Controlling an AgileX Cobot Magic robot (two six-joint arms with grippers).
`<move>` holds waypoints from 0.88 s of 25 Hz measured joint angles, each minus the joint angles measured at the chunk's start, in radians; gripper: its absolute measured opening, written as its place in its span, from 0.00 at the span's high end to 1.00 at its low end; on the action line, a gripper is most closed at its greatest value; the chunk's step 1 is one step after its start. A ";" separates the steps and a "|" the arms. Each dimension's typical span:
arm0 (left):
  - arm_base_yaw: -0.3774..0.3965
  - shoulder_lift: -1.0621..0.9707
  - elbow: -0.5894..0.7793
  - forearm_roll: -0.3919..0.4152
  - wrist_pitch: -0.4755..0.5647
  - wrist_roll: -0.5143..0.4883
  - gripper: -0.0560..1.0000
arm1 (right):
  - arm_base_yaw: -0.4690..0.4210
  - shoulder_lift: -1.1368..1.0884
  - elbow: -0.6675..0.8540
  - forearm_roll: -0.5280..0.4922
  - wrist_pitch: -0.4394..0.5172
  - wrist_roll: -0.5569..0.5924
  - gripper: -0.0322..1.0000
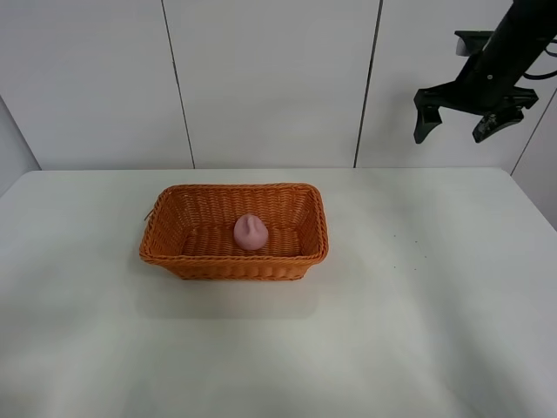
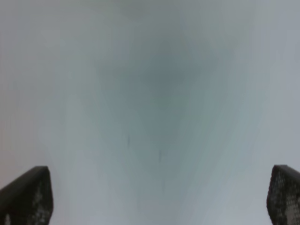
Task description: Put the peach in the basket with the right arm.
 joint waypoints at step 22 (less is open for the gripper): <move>0.000 0.000 0.000 0.000 0.000 0.000 0.01 | 0.000 -1.464 1.321 0.008 -0.159 -0.074 0.29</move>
